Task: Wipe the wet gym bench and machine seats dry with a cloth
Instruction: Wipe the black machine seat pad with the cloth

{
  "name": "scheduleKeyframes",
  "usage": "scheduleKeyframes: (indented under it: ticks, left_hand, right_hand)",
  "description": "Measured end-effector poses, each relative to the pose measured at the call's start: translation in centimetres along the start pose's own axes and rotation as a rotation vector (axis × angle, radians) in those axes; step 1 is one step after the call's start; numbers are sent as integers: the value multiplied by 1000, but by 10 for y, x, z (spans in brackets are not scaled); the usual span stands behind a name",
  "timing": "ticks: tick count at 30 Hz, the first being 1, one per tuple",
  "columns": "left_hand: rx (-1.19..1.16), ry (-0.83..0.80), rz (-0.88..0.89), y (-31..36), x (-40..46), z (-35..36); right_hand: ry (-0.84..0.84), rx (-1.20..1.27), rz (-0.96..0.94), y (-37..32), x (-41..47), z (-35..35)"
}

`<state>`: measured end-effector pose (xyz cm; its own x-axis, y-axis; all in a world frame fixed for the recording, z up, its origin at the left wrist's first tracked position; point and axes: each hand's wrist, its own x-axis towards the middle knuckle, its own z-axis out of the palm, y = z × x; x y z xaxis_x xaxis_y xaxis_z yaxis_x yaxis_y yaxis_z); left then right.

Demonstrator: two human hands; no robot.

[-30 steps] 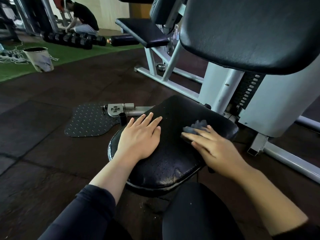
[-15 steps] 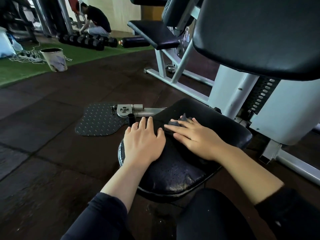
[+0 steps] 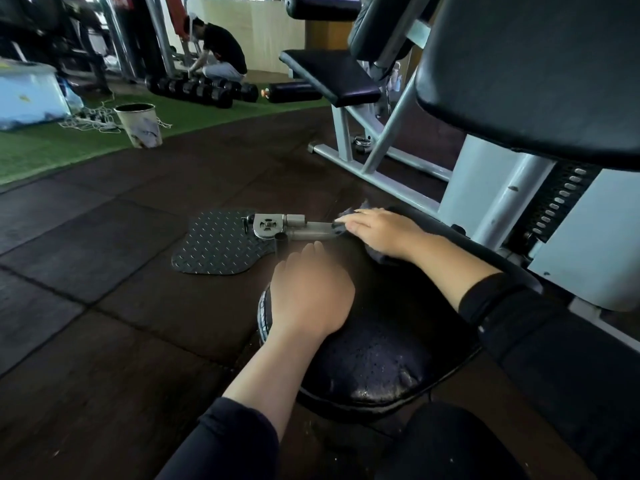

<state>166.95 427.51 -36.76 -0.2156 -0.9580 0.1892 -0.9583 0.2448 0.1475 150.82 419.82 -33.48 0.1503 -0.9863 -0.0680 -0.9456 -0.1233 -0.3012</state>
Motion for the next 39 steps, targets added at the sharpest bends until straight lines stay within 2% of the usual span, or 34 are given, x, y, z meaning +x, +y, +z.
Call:
scheduleKeyframes:
  ticks: [5,10,18,22,27,32,36,39]
  left_hand:
    - [-69,-16,-24,3,-3,-3]
    - [-55,4,-19,2,-3,2]
    - [-47,18,-24,1,-3,2]
    - [-73,12,-22,1,-4,1]
    - [-83,6,-22,2,-5,0]
    - [-70,-4,-35,3,-5,-1]
    - [-82,-3,-36,1,-7,-3]
    - [-103,-14,-37,1,-7,-5]
  right_hand:
    - [78,24,102,17,-36,-4]
    - [72,-6,83,-8,-74,10]
    - [6,26,-57,-36,-15,16]
    - [28,31,8,-9,-3,1]
    - [94,28,137,17,-38,0]
    - [87,12,106,-16,-75,12]
    - [41,20,25,-45,-50,13]
    - [12,42,49,-42,-21,9]
